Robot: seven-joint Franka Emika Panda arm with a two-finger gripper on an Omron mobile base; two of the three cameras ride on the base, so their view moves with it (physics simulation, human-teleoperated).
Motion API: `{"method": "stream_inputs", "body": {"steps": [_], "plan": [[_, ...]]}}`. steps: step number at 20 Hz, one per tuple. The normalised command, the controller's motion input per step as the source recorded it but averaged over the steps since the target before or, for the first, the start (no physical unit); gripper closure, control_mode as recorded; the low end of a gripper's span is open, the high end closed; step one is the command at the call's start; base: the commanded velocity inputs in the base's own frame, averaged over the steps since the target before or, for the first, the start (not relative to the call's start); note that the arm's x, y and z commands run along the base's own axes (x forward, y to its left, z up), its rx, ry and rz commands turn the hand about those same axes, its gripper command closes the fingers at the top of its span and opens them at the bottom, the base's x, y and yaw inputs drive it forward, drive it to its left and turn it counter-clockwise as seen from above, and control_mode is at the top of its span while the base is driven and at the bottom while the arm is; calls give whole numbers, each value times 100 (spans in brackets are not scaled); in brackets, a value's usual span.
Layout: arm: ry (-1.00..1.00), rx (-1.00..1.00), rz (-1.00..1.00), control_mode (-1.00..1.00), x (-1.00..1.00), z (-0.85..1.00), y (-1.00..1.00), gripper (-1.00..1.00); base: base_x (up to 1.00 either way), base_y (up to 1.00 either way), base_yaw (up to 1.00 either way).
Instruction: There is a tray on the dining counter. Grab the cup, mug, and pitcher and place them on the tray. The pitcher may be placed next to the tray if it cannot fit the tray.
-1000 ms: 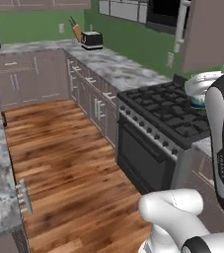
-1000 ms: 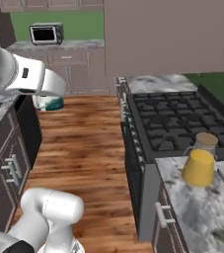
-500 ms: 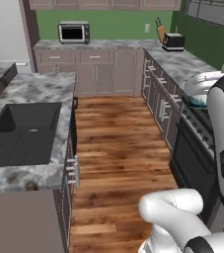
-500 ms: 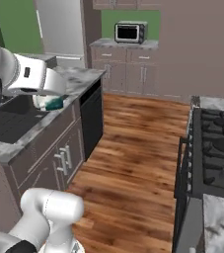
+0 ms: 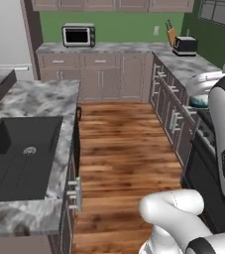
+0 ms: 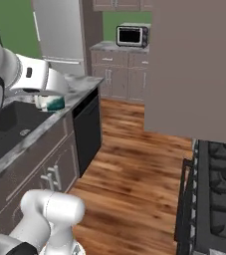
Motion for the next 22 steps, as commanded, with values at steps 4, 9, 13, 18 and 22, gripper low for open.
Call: {"method": "stream_inputs", "body": {"steps": [4,9,13,18,22], "plan": [[0,0,0,100,0,0,0,100,88,46,0],[0,0,0,100,0,0,0,100,83,53,-4],[0,0,0,100,0,0,0,100,92,18,-8],[0,0,0,100,0,0,0,100,96,-11,-6],[0,0,0,100,0,0,0,100,100,-33,-2]]}}
